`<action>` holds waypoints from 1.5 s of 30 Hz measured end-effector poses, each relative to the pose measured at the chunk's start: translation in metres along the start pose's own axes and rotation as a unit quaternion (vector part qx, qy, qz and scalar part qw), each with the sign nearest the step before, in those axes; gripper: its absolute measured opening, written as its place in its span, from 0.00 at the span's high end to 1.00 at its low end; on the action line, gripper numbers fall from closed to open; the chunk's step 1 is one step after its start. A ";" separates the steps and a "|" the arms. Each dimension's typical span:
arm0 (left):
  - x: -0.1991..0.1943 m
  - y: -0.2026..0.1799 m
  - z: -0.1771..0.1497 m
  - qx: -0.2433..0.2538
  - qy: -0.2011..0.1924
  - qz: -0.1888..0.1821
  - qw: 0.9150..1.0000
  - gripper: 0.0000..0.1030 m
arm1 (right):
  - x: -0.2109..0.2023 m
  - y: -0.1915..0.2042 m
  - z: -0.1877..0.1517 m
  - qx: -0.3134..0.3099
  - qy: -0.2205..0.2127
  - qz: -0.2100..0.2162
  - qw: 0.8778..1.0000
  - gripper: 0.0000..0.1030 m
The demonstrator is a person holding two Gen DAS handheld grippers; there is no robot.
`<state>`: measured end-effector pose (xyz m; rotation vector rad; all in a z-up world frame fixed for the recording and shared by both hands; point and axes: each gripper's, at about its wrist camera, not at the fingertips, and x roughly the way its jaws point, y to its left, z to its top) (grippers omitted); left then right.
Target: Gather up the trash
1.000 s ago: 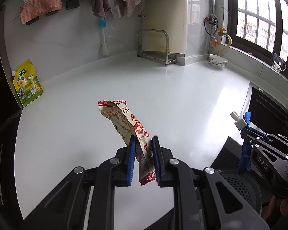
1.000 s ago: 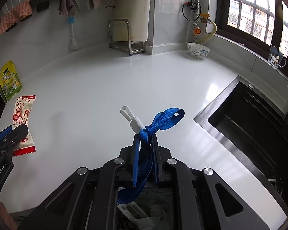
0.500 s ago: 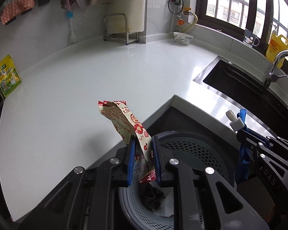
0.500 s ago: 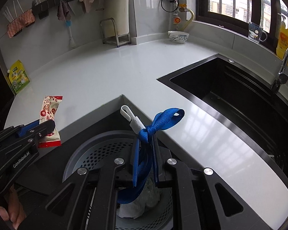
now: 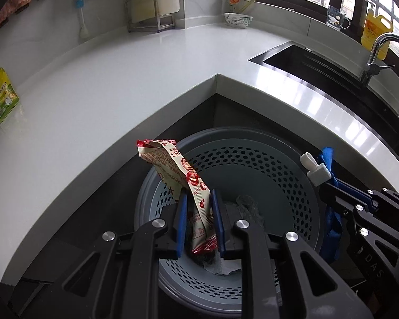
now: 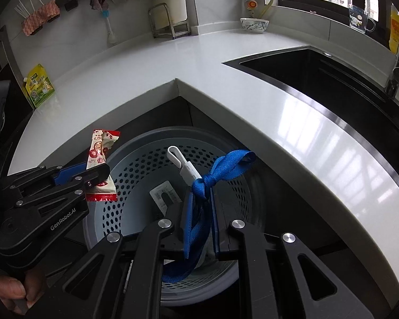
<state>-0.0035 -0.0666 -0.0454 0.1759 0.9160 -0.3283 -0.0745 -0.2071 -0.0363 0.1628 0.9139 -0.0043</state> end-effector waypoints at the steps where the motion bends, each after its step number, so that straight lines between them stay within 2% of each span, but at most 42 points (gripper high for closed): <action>1: -0.002 0.001 0.000 -0.002 -0.002 0.003 1.000 0.80 | 0.002 0.000 0.000 0.001 0.002 0.002 1.000 0.88; 2: -0.003 0.003 0.000 -0.003 -0.004 0.005 1.000 0.79 | 0.003 0.000 0.000 0.002 0.001 0.003 1.000 0.88; 4: -0.005 0.005 0.001 -0.008 -0.006 0.007 1.000 0.69 | 0.005 0.000 0.000 0.002 0.001 0.004 1.000 0.86; 5: -0.006 0.007 0.001 -0.011 -0.007 0.008 1.000 0.65 | 0.005 0.001 0.000 0.001 0.003 0.004 1.000 0.81; 6: -0.007 0.008 0.001 -0.014 -0.008 0.010 1.000 0.54 | 0.006 0.001 0.000 0.000 0.002 0.003 1.000 0.74; 7: -0.008 0.010 0.001 -0.016 -0.011 0.013 1.000 0.46 | 0.006 0.001 0.001 0.000 -0.001 0.001 1.000 0.69; 9: -0.011 0.012 0.000 -0.020 -0.015 0.015 1.000 0.46 | 0.004 0.001 0.001 -0.001 -0.007 -0.002 1.000 0.57; 18: -0.009 0.019 -0.001 -0.034 -0.009 0.018 0.999 0.46 | -0.001 0.004 0.002 -0.005 -0.013 -0.004 1.000 0.54; 45: -0.013 0.021 -0.001 -0.033 -0.011 0.020 0.999 0.40 | -0.001 0.003 0.003 -0.004 -0.014 -0.005 1.000 0.51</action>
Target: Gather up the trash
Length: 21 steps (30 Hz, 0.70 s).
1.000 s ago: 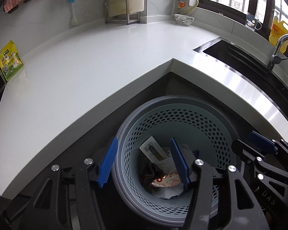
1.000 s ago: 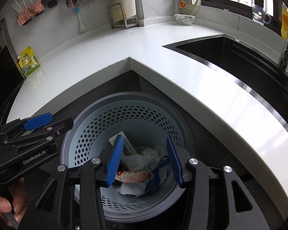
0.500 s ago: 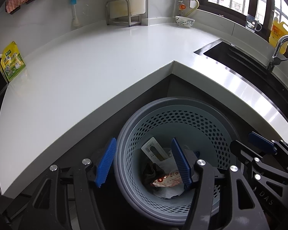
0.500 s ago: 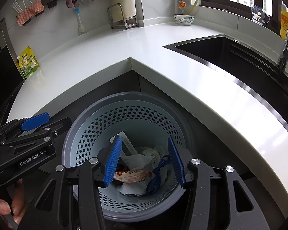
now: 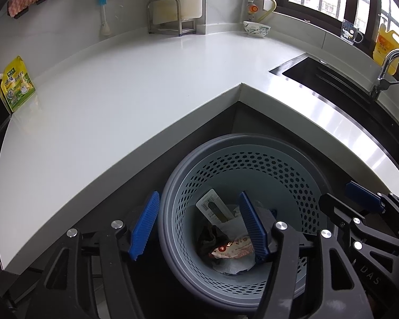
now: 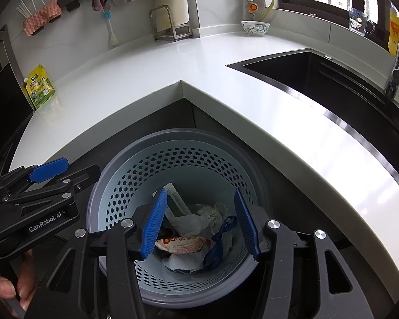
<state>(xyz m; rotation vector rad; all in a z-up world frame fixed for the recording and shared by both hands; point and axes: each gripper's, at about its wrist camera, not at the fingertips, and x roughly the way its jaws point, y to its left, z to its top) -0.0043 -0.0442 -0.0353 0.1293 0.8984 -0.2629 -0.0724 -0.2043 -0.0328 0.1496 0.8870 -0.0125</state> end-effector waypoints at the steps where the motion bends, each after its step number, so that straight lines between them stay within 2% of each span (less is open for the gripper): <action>1: 0.000 0.000 0.000 0.000 0.000 0.000 1.000 0.40 | 0.000 0.000 0.000 0.000 0.000 0.000 1.000 0.51; 21: 0.000 0.003 0.000 0.000 -0.002 0.001 1.000 0.32 | -0.002 0.000 0.001 -0.001 -0.001 -0.002 1.000 0.50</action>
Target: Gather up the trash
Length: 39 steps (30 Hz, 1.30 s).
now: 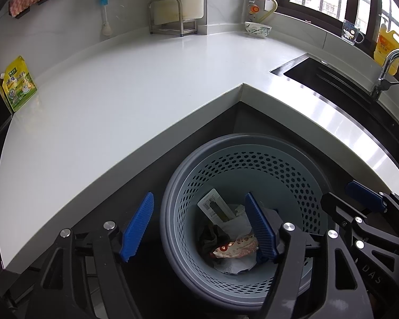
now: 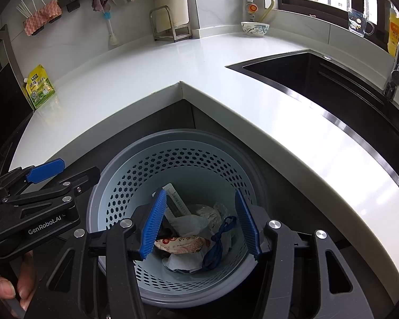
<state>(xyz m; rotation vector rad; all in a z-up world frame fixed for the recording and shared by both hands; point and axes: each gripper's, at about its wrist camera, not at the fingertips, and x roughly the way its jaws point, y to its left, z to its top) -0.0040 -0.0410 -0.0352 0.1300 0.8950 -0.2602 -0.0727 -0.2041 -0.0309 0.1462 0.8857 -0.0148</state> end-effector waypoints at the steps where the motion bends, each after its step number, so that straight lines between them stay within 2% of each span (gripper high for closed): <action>1: 0.000 0.000 0.000 0.000 0.000 0.000 1.000 0.32 | 0.000 0.000 0.000 0.000 0.000 0.000 1.000 0.50; 14: -0.004 0.001 0.000 -0.004 -0.004 0.009 1.000 0.21 | -0.001 -0.001 0.000 0.000 0.000 -0.001 1.000 0.49; 16: -0.004 0.001 0.000 -0.005 -0.004 0.010 1.000 0.15 | -0.001 -0.001 0.000 0.000 0.000 -0.001 1.000 0.49; 25: -0.005 0.001 -0.001 -0.010 -0.002 0.010 1.000 0.08 | -0.002 -0.002 0.001 0.001 -0.001 -0.001 1.000 0.48; 39: -0.004 0.003 -0.002 -0.012 -0.001 0.038 0.999 0.06 | -0.002 -0.003 -0.001 0.003 -0.001 -0.003 1.000 0.48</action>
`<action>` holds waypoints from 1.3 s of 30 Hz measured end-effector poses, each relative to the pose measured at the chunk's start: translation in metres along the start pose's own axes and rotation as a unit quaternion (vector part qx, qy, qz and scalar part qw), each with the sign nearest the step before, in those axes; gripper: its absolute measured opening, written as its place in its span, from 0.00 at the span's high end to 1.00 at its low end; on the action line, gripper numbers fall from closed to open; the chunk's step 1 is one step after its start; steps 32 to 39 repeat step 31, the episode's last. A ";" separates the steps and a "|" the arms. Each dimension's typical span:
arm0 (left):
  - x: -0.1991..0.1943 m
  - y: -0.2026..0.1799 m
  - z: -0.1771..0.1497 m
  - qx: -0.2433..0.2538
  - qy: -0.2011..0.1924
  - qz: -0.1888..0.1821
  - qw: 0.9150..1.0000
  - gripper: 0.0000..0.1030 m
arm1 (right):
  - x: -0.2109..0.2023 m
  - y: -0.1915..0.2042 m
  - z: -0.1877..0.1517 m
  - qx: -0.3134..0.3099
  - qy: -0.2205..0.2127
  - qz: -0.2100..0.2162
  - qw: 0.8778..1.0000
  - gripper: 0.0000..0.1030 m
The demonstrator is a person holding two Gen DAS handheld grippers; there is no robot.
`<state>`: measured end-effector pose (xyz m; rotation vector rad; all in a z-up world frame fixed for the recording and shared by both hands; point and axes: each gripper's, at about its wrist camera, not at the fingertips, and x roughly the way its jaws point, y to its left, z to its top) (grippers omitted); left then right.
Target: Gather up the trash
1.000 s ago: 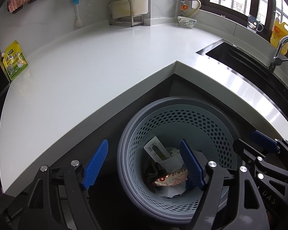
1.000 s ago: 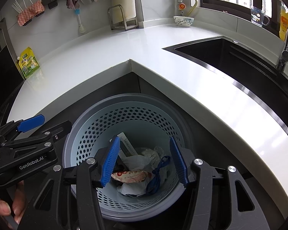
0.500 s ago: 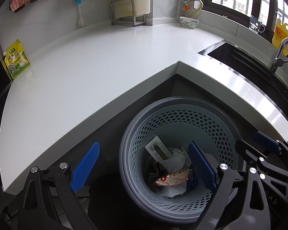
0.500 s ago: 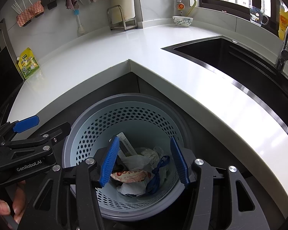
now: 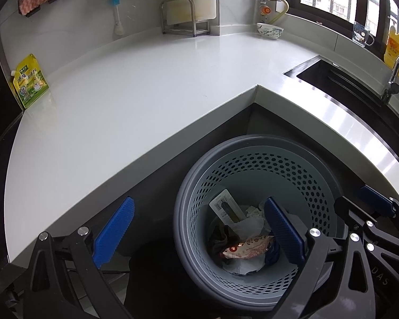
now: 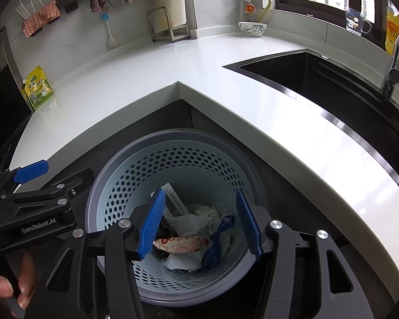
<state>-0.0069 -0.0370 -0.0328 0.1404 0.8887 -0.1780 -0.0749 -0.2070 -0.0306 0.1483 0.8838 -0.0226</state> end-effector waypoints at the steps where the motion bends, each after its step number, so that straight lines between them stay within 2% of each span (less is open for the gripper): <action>1: 0.000 0.000 0.000 0.000 0.000 0.003 1.000 0.06 | 0.000 0.000 0.000 0.000 0.000 0.000 1.000 0.48; 39: 0.000 0.003 0.001 -0.009 0.006 0.002 1.000 0.06 | 0.000 0.000 -0.001 0.000 -0.001 -0.001 1.000 0.48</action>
